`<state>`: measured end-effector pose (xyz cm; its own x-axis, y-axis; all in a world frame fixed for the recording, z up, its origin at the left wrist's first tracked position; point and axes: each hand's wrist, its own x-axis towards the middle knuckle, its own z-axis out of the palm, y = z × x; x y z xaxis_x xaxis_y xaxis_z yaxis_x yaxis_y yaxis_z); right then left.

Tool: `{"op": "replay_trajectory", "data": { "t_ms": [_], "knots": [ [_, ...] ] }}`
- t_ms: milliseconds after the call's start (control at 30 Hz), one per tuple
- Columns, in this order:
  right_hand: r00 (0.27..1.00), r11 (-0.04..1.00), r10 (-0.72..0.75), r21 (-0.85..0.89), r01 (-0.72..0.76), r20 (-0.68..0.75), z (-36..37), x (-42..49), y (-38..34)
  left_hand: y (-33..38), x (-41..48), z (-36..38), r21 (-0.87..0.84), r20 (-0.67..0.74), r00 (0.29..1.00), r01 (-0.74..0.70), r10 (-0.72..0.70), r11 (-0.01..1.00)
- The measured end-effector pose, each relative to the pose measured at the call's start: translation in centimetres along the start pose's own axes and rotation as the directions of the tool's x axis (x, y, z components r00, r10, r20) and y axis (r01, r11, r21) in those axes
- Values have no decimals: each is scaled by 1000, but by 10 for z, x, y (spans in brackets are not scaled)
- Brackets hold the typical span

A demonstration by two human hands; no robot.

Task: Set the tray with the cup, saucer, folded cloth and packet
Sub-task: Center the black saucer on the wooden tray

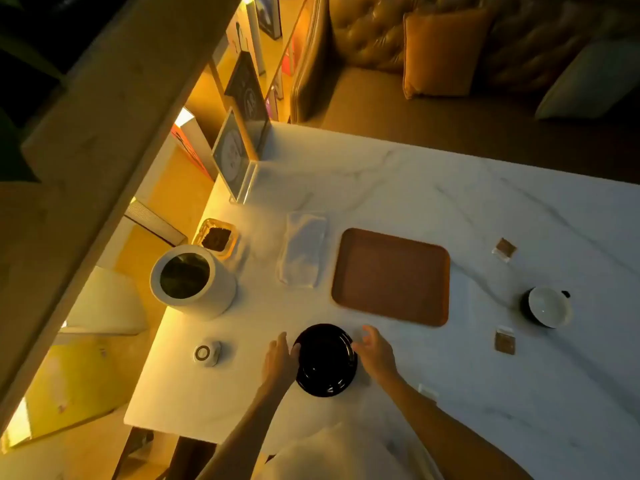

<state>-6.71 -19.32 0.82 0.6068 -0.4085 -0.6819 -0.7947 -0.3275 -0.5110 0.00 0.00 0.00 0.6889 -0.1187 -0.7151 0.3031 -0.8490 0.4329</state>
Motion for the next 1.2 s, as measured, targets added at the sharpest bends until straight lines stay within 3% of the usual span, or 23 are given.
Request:
{"op": "replay_trajectory", "data": {
  "t_ms": [67,200,433,800,1033,1200],
  "knots": [
    [998,998,64,21,-64,17,8,5,-2,-2,8,3,-33,-26,999,42,-43,999],
    [990,993,122,-11,-122,68,25,4,1,-7,14,4,-105,76,995,78,-70,991],
    [992,992,119,38,-120,37,27,8,6,-17,26,-1,-270,176,982,118,-71,956],
    [993,980,115,161,-115,5,30,0,10,-23,13,-5,-376,177,984,97,-32,922],
    [998,960,-29,278,14,51,-11,10,-1,17,25,-15,-340,29,997,-58,72,939],
    [999,910,-46,414,34,20,-64,37,-21,83,55,-19,-280,-17,983,-179,181,943]
  ]
}}
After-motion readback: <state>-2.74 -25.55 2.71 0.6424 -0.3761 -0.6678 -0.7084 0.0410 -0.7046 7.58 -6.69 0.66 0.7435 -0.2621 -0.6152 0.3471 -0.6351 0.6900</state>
